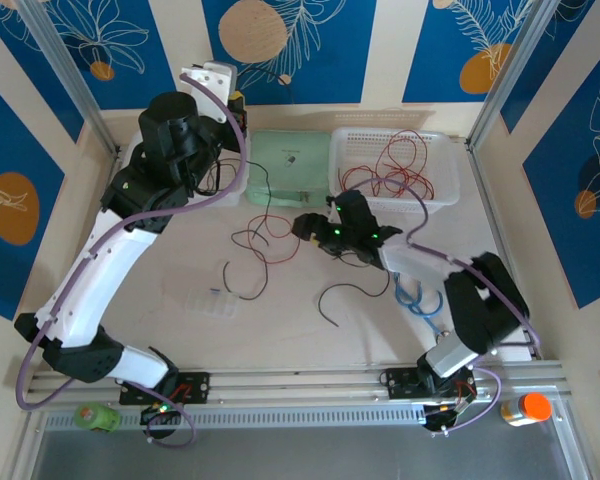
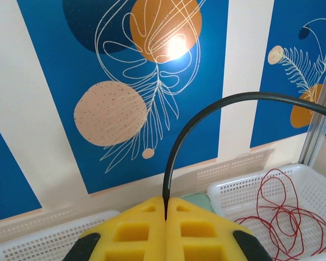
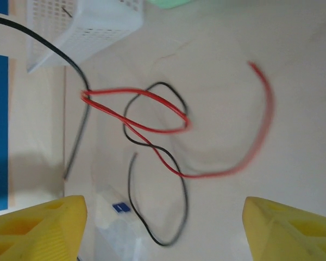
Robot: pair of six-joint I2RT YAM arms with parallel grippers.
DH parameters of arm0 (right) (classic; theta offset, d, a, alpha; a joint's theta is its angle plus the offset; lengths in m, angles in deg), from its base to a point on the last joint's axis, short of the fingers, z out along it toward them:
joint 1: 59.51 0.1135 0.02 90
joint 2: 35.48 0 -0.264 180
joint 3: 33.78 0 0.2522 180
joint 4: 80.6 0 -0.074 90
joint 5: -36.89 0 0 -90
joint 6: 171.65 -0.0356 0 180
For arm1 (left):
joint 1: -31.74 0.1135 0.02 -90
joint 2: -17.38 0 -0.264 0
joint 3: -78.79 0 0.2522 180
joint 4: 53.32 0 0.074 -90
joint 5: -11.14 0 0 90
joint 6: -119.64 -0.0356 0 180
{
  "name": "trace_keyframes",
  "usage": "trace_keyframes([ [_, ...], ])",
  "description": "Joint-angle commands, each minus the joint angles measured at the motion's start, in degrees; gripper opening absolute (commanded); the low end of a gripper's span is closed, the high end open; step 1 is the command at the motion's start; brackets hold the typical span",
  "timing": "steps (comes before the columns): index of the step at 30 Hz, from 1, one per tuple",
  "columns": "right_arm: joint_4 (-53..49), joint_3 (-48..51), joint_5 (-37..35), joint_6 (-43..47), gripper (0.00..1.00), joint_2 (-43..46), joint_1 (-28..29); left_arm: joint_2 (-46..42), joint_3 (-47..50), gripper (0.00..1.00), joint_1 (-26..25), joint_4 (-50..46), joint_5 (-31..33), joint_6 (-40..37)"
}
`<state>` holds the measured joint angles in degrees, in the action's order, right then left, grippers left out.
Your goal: Untangle the cables
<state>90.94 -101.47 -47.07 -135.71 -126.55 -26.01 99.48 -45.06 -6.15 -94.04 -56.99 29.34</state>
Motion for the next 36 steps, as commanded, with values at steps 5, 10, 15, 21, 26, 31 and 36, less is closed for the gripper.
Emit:
trace_keyframes([
  [5, 4.9, -9.5, -4.1, 1.7, 0.74, -11.0, 3.2, -2.9, 1.1, 0.0, 0.4, 1.4, -0.8, 0.3],
  [10, 4.5, -11.0, -7.3, 5.1, 0.73, -15.9, 4.5, -3.9, 1.0, 0.0, 0.4, 1.7, -0.6, -0.2],
  [15, 5.0, -12.9, -9.9, 10.6, 0.68, -18.7, 6.2, -4.8, 1.3, 0.0, 0.4, 1.6, -0.7, -0.3],
  [21, 8.8, -12.8, -14.2, 15.9, 0.65, -19.3, 7.5, -5.3, 1.3, 0.0, 0.5, 1.5, -0.9, -0.1],
  [26, 8.6, -13.6, -16.7, 15.5, 0.18, -19.7, 8.0, -5.7, 1.5, 0.0, 0.5, 1.7, 0.7, -1.0],
  [31, 4.2, -9.5, -21.7, 15.0, 0.0, -14.3, 9.0, -5.2, 1.3, 0.0, 0.5, 5.0, 8.3, -7.3],
  [36, -6.1, -1.9, -29.6, 13.6, 0.0, -4.8, 10.4, -2.2, -0.9, 0.0, 1.7, 12.8, 15.9, -18.3],
])
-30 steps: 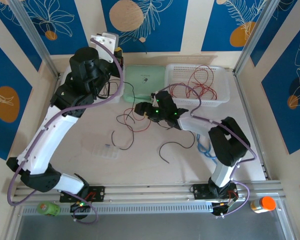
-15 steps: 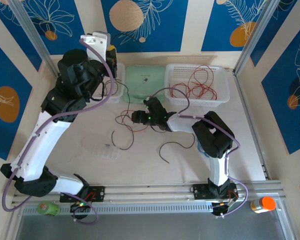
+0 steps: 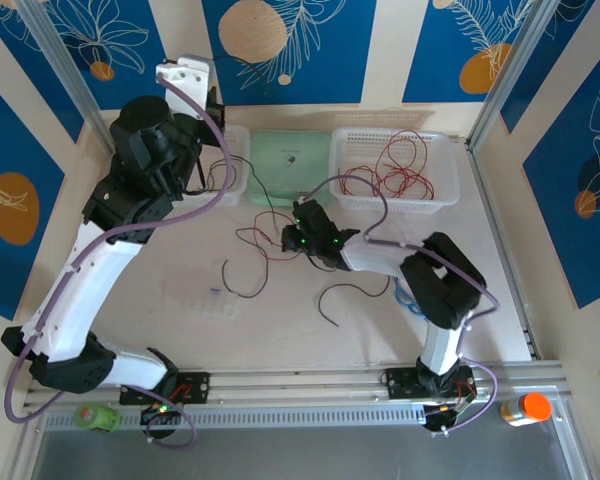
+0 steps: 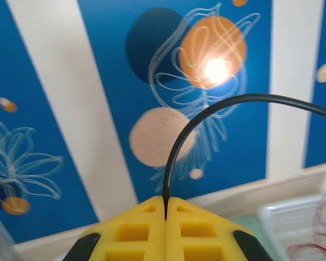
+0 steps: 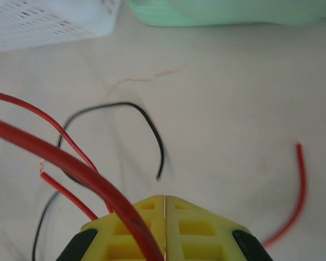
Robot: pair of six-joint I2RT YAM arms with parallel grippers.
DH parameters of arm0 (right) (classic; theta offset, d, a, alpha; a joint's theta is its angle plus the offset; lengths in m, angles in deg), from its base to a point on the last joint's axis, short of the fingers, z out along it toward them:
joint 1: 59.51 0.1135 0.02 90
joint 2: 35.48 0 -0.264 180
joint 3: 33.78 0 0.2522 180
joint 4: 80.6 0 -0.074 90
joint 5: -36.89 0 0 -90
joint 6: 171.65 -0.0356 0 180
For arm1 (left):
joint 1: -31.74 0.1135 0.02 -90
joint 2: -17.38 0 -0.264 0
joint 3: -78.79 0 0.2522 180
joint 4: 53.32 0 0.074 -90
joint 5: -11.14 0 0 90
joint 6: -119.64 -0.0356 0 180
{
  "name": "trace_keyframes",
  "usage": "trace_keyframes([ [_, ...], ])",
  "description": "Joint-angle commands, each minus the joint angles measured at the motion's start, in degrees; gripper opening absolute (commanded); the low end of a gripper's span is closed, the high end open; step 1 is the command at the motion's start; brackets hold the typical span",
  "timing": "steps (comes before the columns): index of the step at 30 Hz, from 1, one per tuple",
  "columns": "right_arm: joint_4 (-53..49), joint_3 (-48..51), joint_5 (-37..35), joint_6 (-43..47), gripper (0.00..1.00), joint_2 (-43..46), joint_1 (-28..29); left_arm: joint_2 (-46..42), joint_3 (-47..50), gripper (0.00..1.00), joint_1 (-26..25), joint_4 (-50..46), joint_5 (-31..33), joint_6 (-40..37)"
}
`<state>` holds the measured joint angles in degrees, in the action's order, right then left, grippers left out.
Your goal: Untangle the cables
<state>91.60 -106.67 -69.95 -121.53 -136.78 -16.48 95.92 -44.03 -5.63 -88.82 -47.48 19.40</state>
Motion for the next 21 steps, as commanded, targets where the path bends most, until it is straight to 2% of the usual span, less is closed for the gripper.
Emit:
trace_keyframes([
  [1, -8.1, 5.1, -7.6, -1.1, 0.0, 7.3, 1.1, 1.9, -2.3, 0.0, 1.6, 9.1, 6.9, -10.0],
  [6, -14.7, 14.7, -10.9, -5.4, 0.0, 17.2, 2.4, 6.4, -6.6, 0.0, 4.0, 14.4, 10.2, -16.6],
  [12, -22.7, 21.7, -14.1, -12.1, 0.0, 26.5, 4.0, 11.4, -12.2, 0.0, 6.4, 16.1, 11.2, -20.0],
  [18, -24.9, 24.9, -15.5, -14.1, 0.0, 30.8, 3.8, 16.2, -15.9, 0.0, 8.5, 22.1, 13.9, -28.3],
  [21, -25.1, 24.4, -15.3, -14.0, 0.0, 31.1, 3.8, 18.0, -15.9, 0.0, 10.6, 24.6, 14.3, -30.0],
])
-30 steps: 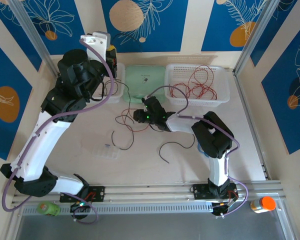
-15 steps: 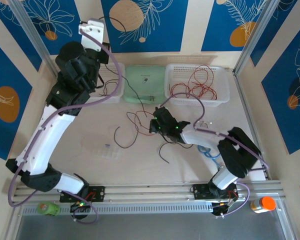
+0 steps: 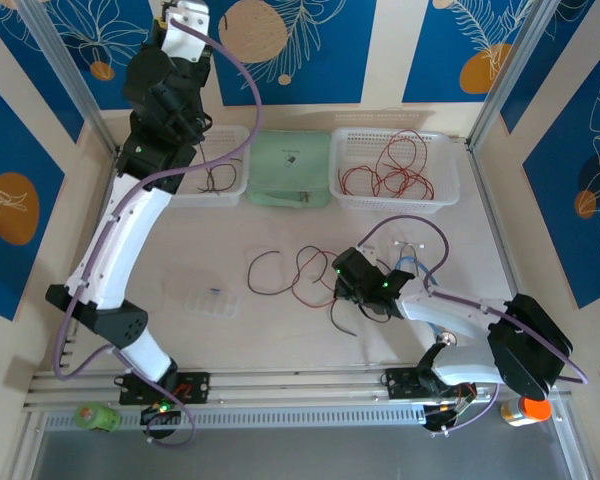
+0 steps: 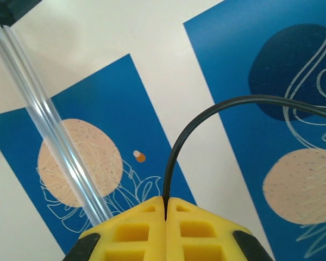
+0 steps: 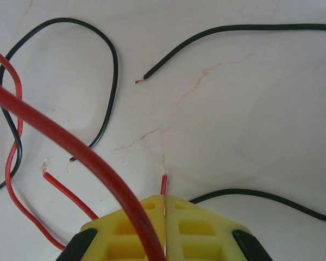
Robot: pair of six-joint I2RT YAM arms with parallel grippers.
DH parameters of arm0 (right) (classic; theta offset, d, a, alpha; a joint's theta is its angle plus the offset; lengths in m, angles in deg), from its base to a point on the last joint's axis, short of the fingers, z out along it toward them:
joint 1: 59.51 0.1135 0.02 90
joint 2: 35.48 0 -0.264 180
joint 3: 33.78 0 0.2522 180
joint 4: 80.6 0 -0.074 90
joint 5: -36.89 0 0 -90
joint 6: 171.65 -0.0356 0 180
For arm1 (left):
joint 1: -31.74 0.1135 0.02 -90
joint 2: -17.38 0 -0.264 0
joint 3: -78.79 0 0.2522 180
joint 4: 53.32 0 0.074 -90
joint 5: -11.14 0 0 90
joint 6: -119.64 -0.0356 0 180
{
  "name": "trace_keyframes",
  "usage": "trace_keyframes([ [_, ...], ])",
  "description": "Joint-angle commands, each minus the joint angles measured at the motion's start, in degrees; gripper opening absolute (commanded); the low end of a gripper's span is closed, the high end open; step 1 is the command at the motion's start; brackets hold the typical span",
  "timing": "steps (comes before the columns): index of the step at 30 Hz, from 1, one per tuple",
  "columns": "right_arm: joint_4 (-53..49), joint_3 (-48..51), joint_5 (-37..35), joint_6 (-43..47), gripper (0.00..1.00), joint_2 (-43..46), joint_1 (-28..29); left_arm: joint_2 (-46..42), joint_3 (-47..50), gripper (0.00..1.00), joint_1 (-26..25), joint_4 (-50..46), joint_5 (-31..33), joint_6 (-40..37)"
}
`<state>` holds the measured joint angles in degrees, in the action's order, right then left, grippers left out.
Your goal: Untangle the cables
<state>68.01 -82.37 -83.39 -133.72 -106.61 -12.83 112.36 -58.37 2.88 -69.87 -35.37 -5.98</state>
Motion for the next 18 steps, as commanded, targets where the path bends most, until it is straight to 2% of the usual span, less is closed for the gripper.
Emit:
trace_keyframes([
  [1, -1.5, -0.1, -1.7, -1.7, 0.0, 0.9, 0.2, 2.1, -1.6, 0.0, 2.8, 6.1, 2.2, -4.6],
  [11, -2.5, -0.6, -0.3, -2.8, 0.0, 1.1, 1.1, 12.2, -2.7, 0.0, 11.5, 8.7, 2.5, -0.2],
  [18, -3.6, -0.6, -0.4, -3.9, 0.0, 1.2, 1.6, 16.3, 0.8, 0.0, 13.6, 7.2, 2.7, 4.7],
])
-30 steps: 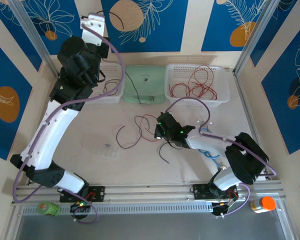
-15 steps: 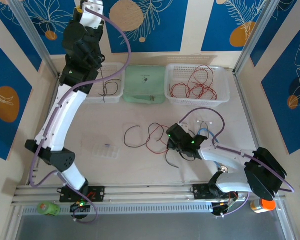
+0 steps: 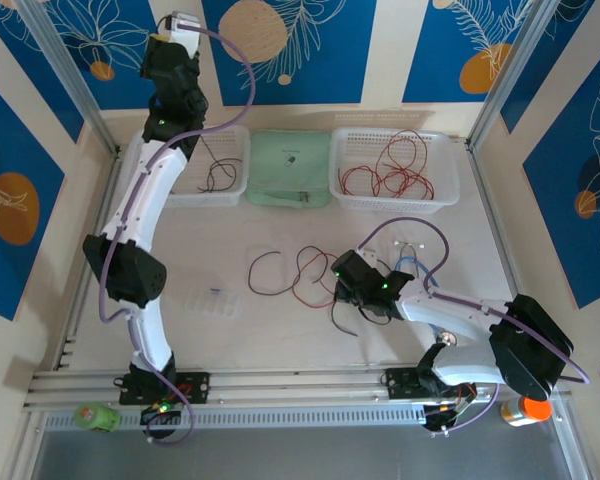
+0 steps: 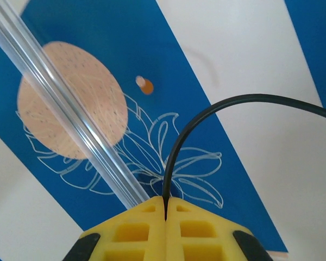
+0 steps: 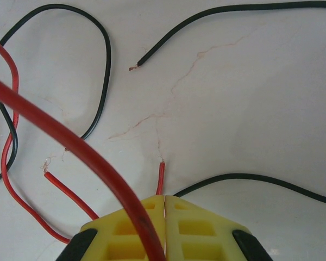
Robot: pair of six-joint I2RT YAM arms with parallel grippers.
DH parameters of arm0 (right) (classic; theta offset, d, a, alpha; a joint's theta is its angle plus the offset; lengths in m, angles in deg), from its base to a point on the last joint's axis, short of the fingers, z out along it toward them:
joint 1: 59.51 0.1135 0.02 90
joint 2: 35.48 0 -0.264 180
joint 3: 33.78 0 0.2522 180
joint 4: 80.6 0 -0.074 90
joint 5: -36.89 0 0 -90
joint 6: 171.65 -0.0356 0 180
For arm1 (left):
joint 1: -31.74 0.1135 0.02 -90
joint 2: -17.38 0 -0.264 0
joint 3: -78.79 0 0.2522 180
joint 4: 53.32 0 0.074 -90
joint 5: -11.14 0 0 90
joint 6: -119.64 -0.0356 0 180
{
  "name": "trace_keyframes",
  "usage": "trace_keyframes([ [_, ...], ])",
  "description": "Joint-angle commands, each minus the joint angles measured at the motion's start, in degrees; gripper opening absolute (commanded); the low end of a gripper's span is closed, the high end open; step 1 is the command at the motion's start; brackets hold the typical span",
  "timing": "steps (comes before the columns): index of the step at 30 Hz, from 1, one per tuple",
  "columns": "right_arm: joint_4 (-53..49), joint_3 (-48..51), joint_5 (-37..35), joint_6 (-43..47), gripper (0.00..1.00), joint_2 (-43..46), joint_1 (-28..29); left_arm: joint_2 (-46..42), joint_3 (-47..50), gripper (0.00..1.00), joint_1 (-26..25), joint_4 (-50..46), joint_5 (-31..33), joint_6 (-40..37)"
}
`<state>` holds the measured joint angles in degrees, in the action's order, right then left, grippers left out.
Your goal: Untangle the cables
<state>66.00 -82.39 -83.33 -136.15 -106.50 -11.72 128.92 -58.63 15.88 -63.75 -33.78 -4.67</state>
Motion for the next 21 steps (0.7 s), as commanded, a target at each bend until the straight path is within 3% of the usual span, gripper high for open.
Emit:
trace_keyframes([
  [1, -1.5, -0.7, -0.5, -1.5, 0.0, 1.0, 0.5, -0.5, 2.9, 0.0, 0.5, 1.3, 1.1, 4.2],
  [11, -1.7, -2.4, 0.0, -0.1, 0.0, 0.5, 0.6, -5.1, 28.7, 0.0, 0.6, -6.4, -4.5, 27.5],
  [16, -1.9, -1.7, -0.1, 0.0, 0.0, 2.3, 0.9, -3.1, 29.8, 0.0, 0.7, -16.1, -11.4, 35.5],
  [21, -2.6, -0.4, -0.4, -0.4, 0.0, 5.3, 1.0, 4.1, 21.7, 0.0, 3.3, -28.1, -16.6, 41.1],
])
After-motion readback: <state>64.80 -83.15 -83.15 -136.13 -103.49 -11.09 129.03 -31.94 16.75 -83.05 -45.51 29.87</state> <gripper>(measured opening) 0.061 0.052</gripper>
